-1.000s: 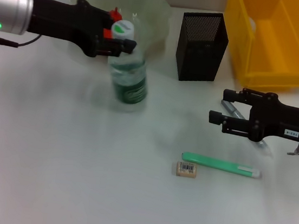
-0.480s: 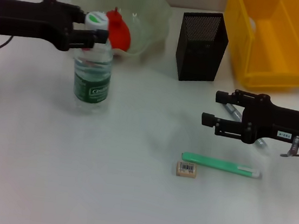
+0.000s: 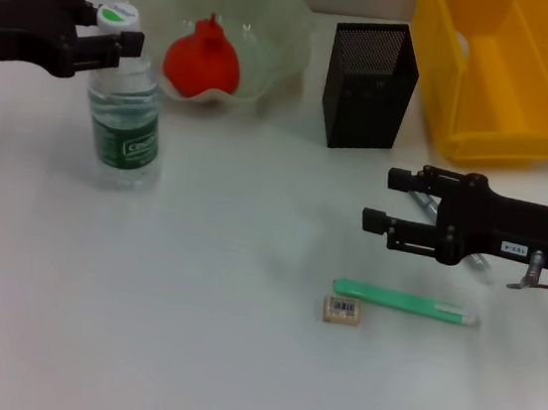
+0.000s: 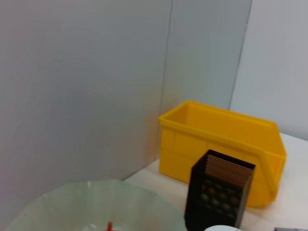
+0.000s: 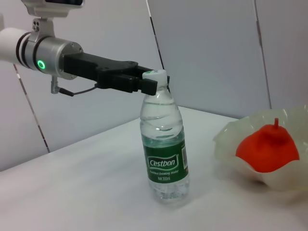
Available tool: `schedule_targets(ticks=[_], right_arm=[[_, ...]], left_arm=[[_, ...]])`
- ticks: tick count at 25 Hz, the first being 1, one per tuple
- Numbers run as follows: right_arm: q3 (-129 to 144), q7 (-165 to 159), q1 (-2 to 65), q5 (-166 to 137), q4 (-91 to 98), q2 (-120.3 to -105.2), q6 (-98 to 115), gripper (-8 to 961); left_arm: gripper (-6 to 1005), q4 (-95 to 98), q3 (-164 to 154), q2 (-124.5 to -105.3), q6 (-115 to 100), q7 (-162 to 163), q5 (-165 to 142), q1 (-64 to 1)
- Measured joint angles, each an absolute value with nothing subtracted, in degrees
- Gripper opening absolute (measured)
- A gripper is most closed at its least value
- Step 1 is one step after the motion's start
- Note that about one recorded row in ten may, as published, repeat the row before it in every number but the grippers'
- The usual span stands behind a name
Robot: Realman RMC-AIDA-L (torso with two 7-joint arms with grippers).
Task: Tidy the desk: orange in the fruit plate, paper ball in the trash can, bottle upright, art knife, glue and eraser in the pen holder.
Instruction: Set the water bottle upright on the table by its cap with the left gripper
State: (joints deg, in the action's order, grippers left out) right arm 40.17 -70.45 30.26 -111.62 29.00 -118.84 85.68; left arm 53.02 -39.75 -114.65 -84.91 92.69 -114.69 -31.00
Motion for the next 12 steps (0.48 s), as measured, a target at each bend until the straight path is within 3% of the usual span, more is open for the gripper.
schedule_targets(ticks=[12], right_arm=[[39.82, -70.40, 30.95, -111.62, 29.00, -118.92, 86.04, 743]], left_arm=[[447, 50.82, -36.93, -116.03, -79.26, 89.15, -113.45, -30.61]])
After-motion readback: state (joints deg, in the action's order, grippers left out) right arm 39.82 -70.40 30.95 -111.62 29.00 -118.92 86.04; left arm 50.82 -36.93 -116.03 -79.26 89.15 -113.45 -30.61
